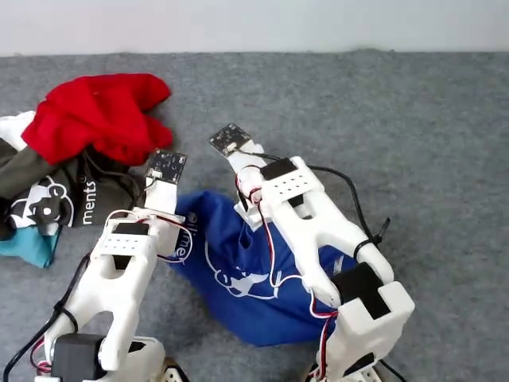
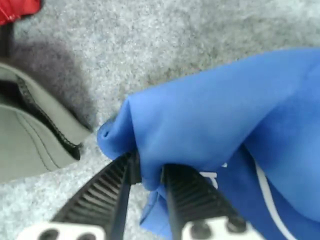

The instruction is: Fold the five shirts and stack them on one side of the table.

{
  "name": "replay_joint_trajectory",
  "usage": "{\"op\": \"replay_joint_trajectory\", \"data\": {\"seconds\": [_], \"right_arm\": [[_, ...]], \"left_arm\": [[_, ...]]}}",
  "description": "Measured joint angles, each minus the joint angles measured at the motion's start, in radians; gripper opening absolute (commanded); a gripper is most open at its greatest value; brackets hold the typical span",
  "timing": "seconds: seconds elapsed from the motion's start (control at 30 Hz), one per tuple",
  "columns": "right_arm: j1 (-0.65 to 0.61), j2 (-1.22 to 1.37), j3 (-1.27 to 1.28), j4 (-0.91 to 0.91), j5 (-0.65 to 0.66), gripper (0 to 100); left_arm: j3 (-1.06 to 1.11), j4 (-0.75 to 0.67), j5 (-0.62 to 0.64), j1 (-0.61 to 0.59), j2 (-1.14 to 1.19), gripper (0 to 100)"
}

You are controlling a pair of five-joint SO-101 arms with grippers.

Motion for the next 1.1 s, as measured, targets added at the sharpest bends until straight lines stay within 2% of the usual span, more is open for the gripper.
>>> {"op": "replay_joint_trajectory", "data": {"seconds": [0.27, 0.4, 0.63, 0.9, 1.1], "right_arm": [[0.003, 0.141, -0.032, -0.054, 0.000, 13.9], [0.008, 0.176, -0.091, -0.006, 0.000, 0.8], [0.015, 0.210, -0.152, 0.054, 0.020, 0.9], [0.066, 0.218, -0.348, 0.324, 0.086, 0.9], [0.209, 0.198, -0.578, 0.565, 0.087, 0.9]], "left_arm": [[0.000, 0.000, 0.000, 0.000, 0.000, 2], [0.000, 0.000, 0.000, 0.000, 0.000, 2], [0.000, 0.000, 0.000, 0.000, 0.000, 2], [0.000, 0.000, 0.000, 0.000, 0.000, 2], [-0.020, 0.006, 0.000, 0.000, 0.000, 2]]}}
